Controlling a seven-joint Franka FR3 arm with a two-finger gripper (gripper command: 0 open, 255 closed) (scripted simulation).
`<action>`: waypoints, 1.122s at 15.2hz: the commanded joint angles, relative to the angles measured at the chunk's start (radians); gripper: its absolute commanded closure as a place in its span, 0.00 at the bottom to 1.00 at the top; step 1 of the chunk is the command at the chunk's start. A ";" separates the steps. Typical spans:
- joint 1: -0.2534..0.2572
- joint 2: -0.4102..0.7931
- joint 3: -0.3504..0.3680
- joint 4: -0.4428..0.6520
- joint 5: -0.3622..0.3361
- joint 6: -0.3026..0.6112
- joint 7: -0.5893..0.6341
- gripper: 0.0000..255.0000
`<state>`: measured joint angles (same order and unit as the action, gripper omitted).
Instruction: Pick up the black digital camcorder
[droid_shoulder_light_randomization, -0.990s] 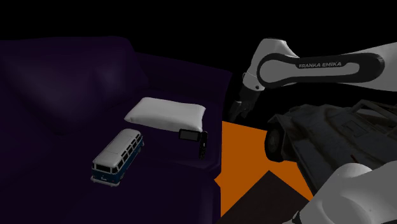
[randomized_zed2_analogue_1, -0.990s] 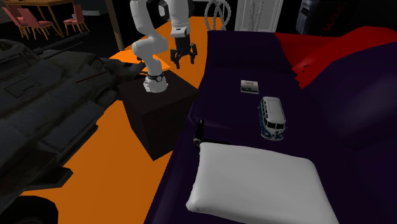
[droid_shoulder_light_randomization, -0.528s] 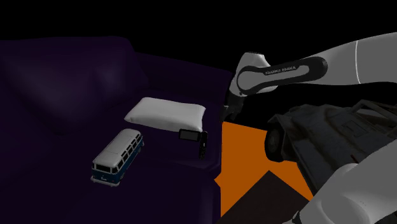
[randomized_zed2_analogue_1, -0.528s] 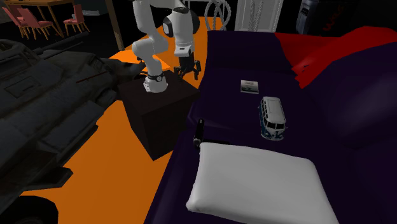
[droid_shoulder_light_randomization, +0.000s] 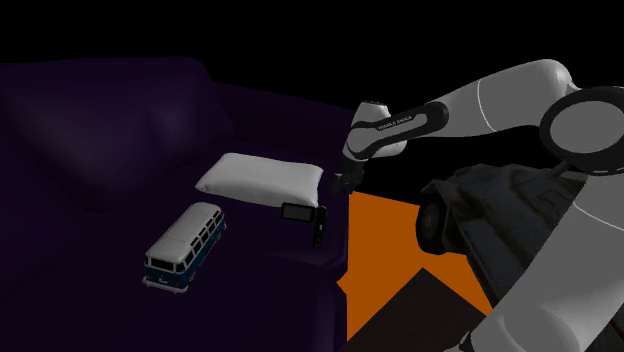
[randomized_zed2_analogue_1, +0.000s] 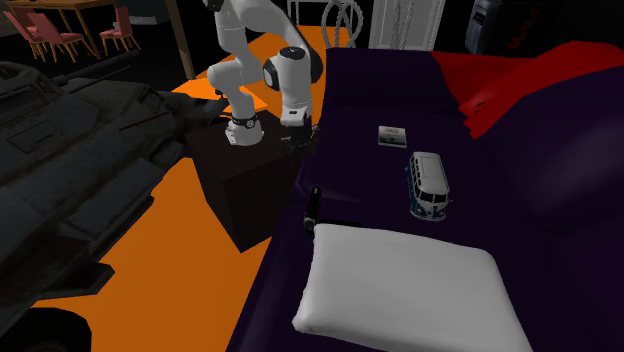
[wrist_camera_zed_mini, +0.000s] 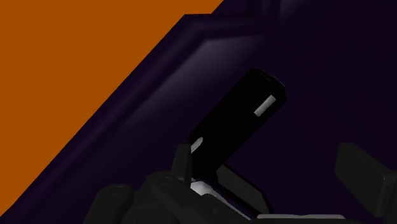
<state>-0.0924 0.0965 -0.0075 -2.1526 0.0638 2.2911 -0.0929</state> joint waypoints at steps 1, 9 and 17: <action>-0.006 0.083 -0.005 0.059 0.006 0.020 -0.009 0.00; -0.035 0.399 -0.012 0.330 0.028 0.047 -0.033 0.00; -0.051 0.589 -0.011 0.492 0.038 0.066 -0.042 0.00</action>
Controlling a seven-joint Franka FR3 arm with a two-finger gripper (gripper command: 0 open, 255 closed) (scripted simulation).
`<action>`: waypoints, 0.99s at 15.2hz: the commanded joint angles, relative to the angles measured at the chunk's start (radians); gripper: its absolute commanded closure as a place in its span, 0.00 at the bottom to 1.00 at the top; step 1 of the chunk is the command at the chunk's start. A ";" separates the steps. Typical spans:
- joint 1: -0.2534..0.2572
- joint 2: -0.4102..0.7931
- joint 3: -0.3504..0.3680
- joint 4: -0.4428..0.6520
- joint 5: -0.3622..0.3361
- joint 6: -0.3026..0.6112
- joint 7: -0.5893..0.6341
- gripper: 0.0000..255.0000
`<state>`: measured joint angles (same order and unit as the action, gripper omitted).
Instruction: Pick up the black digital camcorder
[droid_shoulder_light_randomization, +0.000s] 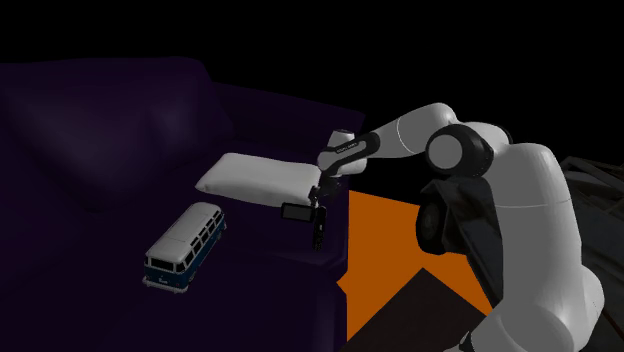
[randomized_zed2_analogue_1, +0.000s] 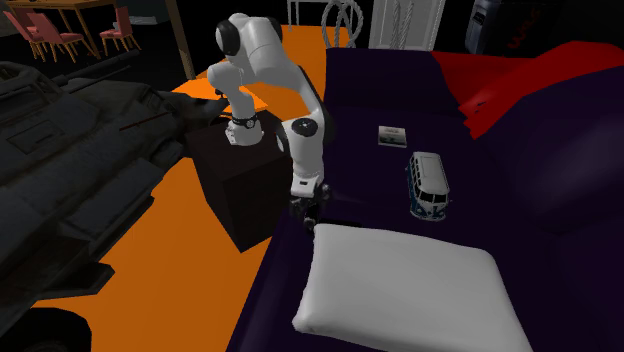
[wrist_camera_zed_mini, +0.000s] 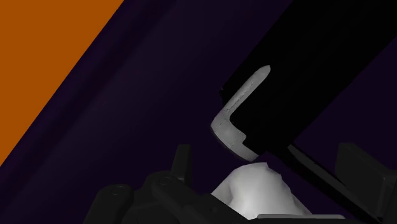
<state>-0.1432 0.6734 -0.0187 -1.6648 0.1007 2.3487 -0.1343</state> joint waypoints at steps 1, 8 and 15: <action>0.000 0.021 0.001 0.005 0.001 0.016 -0.001 0.00; 0.000 0.044 0.002 0.005 0.003 0.040 -0.002 1.00; -0.001 0.046 0.002 0.009 0.003 0.038 -0.003 1.00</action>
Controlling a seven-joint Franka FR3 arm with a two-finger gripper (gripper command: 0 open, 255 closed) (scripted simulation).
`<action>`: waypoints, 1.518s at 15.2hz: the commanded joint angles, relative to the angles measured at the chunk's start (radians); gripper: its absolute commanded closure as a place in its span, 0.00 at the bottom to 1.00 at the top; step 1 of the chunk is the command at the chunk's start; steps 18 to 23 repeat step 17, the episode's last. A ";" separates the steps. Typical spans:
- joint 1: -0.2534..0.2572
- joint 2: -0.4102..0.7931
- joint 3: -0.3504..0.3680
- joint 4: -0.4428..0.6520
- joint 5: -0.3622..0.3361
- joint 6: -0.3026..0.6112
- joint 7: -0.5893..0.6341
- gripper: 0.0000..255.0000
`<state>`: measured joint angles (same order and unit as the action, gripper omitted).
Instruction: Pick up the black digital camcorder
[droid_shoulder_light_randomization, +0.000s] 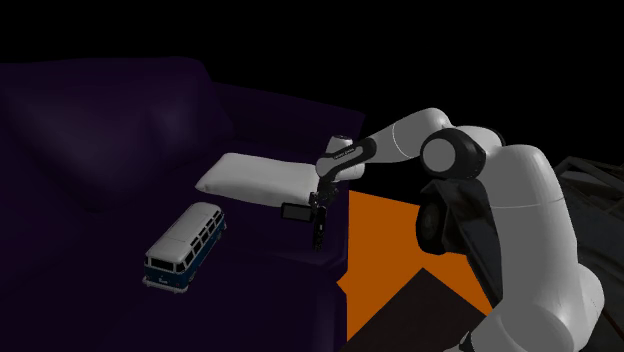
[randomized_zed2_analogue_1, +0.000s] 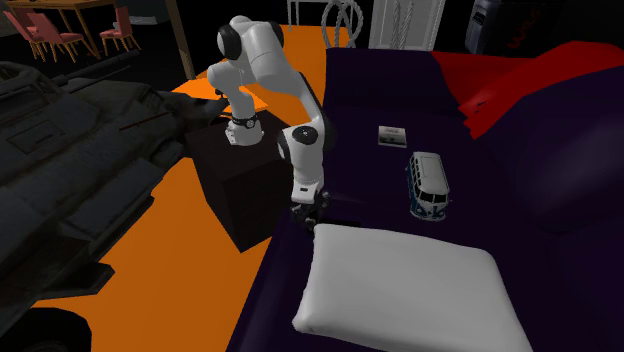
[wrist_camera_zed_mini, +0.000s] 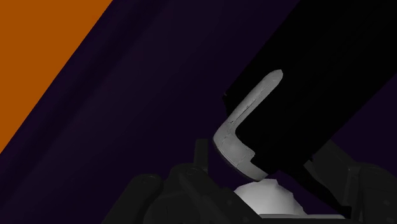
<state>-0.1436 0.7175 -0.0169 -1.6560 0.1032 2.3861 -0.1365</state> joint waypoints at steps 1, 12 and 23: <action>0.000 -0.008 0.000 -0.002 0.000 -0.008 0.000 1.00; 0.002 -0.106 -0.005 -0.003 -0.007 -0.104 0.009 1.00; 0.003 -0.131 -0.006 0.002 -0.009 -0.134 0.012 1.00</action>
